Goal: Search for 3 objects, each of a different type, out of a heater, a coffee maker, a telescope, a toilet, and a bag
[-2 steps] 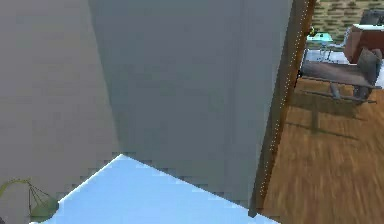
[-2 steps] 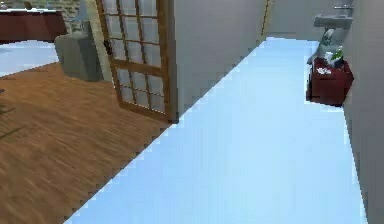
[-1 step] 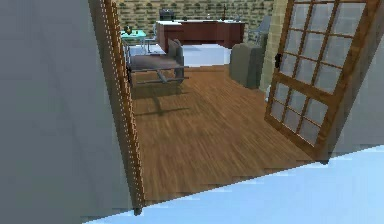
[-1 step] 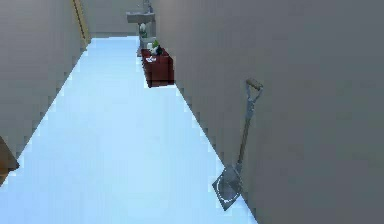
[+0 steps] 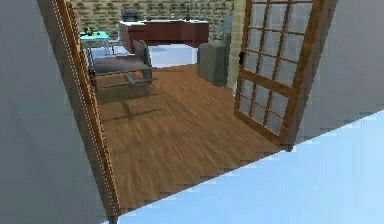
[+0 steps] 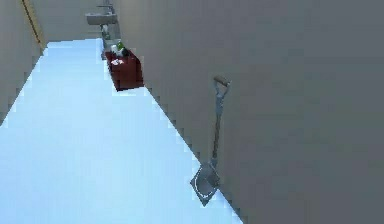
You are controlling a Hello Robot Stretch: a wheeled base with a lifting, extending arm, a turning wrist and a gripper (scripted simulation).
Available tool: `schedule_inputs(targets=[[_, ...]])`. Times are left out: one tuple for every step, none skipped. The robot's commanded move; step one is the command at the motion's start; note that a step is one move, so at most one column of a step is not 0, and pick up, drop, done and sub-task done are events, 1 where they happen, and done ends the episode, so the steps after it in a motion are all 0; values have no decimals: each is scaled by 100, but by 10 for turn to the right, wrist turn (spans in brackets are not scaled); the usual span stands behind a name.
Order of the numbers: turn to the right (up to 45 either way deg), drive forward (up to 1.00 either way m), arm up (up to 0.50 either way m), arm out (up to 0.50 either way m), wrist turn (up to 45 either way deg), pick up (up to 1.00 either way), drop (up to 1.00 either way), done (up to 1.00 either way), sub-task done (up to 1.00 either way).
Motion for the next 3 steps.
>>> schedule_inputs(targets=[[0, 100, 0, 0, 0, 0, 0, 0, 0], [0, 100, 0, 0, 0, 0, 0, 0, 0], [30, 0, 0, 0, 0, 0, 0, 0, 0]])
